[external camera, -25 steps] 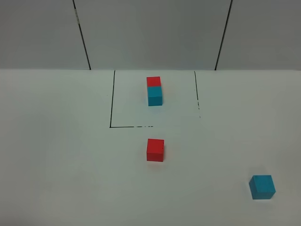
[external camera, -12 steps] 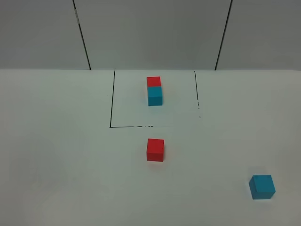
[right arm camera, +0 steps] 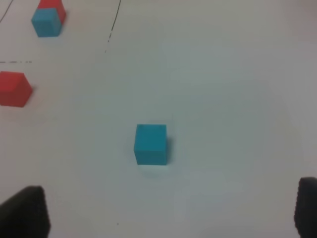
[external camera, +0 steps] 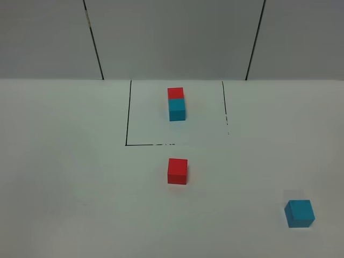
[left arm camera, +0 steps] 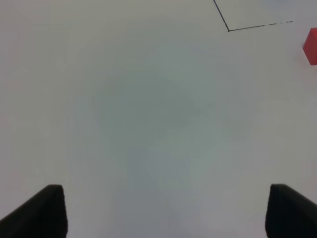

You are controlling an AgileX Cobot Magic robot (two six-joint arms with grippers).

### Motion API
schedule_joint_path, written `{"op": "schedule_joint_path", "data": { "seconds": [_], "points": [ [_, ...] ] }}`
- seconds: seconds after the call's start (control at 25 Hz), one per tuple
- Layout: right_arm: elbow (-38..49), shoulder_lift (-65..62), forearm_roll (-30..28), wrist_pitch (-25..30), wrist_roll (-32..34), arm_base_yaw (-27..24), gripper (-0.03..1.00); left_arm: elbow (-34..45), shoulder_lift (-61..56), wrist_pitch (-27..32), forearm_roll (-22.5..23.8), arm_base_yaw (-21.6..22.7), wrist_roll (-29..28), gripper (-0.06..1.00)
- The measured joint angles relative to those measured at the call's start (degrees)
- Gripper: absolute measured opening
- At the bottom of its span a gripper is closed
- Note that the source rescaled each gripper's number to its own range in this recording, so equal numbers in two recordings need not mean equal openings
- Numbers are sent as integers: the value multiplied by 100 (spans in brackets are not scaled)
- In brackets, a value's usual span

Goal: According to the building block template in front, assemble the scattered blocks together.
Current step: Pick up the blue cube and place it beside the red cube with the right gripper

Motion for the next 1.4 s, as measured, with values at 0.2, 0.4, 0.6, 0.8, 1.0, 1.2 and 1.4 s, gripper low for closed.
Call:
{"op": "schedule_joint_path", "data": {
  "seconds": [0.2, 0.4, 0.6, 0.8, 1.0, 1.2, 1.4],
  "points": [
    [0, 0, 0, 0, 0, 0, 100, 0, 0, -29, 89, 0, -131, 89],
    [0, 0, 0, 0, 0, 0, 100, 0, 0, -31, 91, 0, -143, 89],
    [0, 0, 0, 0, 0, 0, 100, 0, 0, -31, 91, 0, -153, 89],
    [0, 0, 0, 0, 0, 0, 100, 0, 0, -35, 181, 0, -316, 89],
    [0, 0, 0, 0, 0, 0, 100, 0, 0, -35, 212, 0, -368, 89],
    [0, 0, 0, 0, 0, 0, 100, 0, 0, -35, 230, 0, -368, 89],
    [0, 0, 0, 0, 0, 0, 100, 0, 0, -35, 230, 0, -387, 89]
  ]
}}
